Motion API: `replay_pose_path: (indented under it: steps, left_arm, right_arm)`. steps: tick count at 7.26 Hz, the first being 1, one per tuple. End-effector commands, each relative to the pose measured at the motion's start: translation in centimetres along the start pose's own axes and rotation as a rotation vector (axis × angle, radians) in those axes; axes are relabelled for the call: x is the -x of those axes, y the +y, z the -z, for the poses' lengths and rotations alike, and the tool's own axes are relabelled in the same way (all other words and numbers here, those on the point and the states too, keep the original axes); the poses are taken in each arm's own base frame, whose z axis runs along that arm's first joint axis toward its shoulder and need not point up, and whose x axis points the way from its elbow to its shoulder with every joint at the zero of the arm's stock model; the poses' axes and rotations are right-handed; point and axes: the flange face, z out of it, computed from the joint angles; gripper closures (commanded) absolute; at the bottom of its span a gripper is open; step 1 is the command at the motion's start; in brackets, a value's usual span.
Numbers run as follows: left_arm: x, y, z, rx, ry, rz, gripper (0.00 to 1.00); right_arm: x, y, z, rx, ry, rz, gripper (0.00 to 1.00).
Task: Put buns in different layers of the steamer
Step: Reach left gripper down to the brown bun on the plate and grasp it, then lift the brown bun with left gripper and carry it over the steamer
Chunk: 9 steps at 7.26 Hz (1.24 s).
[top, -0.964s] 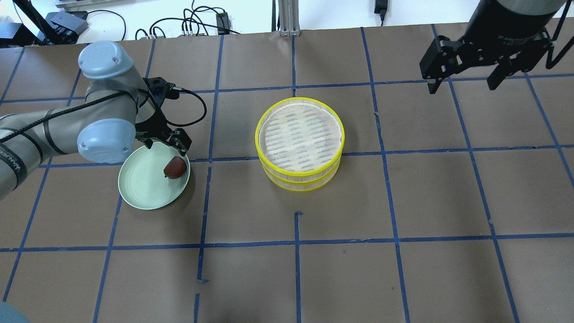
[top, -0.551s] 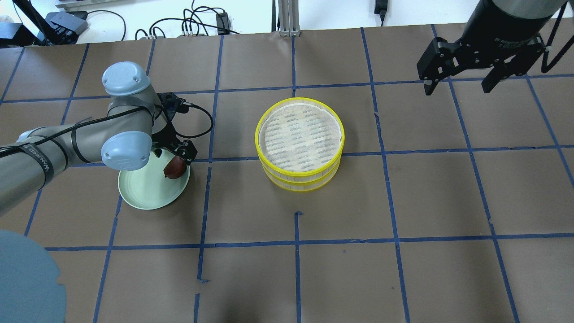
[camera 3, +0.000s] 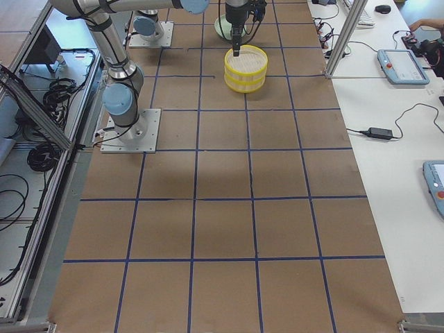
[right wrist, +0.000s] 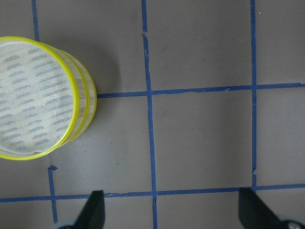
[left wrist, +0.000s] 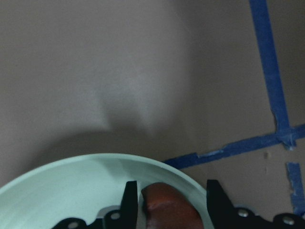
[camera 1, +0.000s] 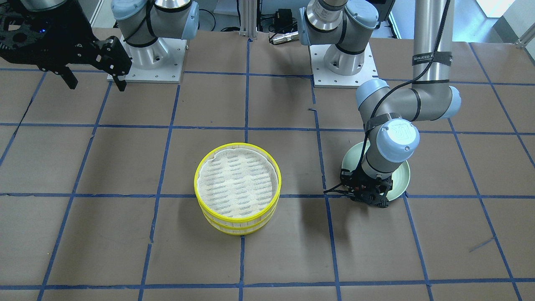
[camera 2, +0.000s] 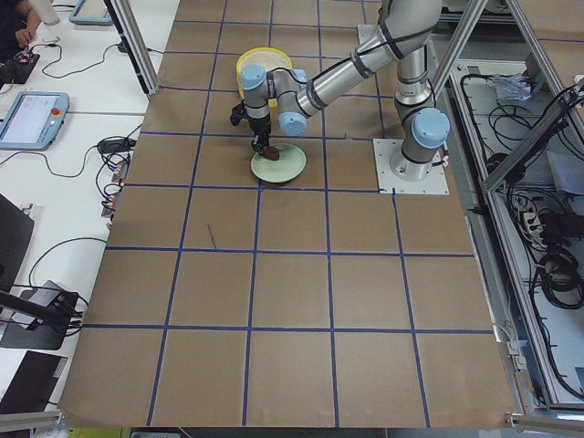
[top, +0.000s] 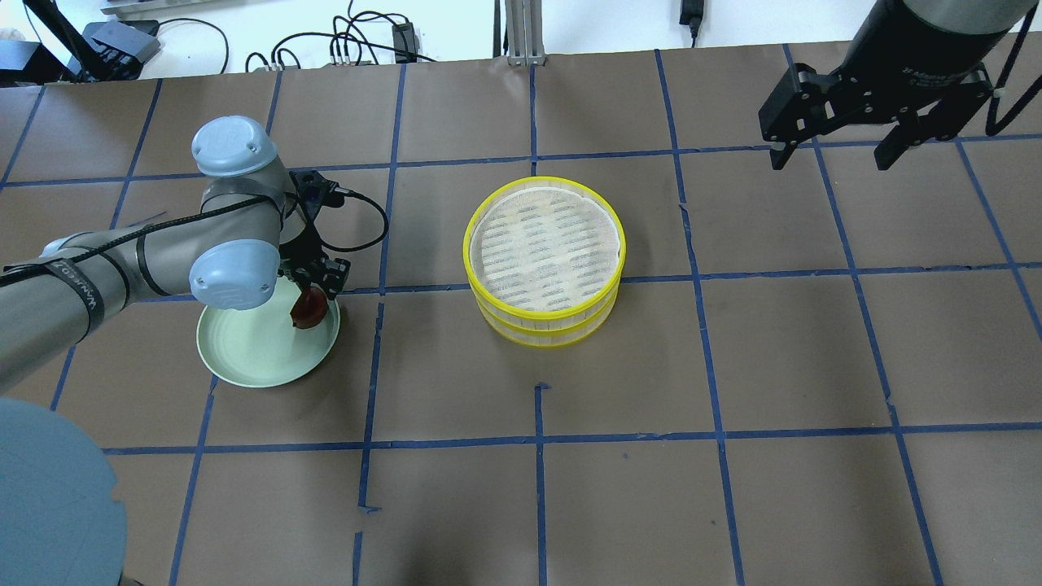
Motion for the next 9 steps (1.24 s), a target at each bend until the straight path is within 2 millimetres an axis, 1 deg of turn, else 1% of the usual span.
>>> replay_pose_path:
  steps: [1, 2, 3, 4, 5, 6, 7, 8, 9]
  left_arm:
    - [0.3, -0.1, 2.8, -0.053, -0.021, 0.007, 0.91]
    - [0.6, -0.3, 4.9, -0.078, -0.034, 0.014, 0.95]
    - [0.6, -0.2, 6.1, -0.089, -0.039, 0.013, 0.96]
    - [0.1, -0.1, 8.2, -0.109, -0.038, 0.023, 0.96]
    - [-1.1, -0.5, 10.7, -0.138, -0.025, 0.051, 0.96]
    - [-3.6, -1.6, 14.4, -0.2, 0.074, 0.069, 0.96]
    - [-7.2, -3.1, 17.7, -0.224, 0.129, 0.131, 0.96]
    - [-12.6, -4.3, 20.4, -0.249, 0.149, 0.169, 0.96]
    - [-17.6, -5.1, 21.2, -0.261, 0.17, 0.194, 0.95]
  right_arm:
    - [-0.1, 0.0, -0.2, 0.009, 0.008, -0.001, 0.0]
    - [-0.2, 0.1, -0.4, 0.021, 0.009, -0.002, 0.0]
    - [-0.3, 0.0, -0.5, 0.023, 0.012, -0.005, 0.0]
    - [-0.2, 0.1, -0.4, 0.021, 0.012, -0.002, 0.0]
    - [-0.1, -0.3, -0.6, 0.012, 0.012, 0.0, 0.0]
    - [-0.1, -0.3, -0.7, 0.02, 0.012, 0.0, 0.0]
    - [-0.1, -0.3, -0.7, 0.021, 0.014, 0.008, 0.0]
    - [-0.1, -0.1, -0.7, 0.025, 0.013, 0.012, 0.0]
    - [-0.1, -0.3, -0.6, 0.014, 0.014, 0.011, 0.0]
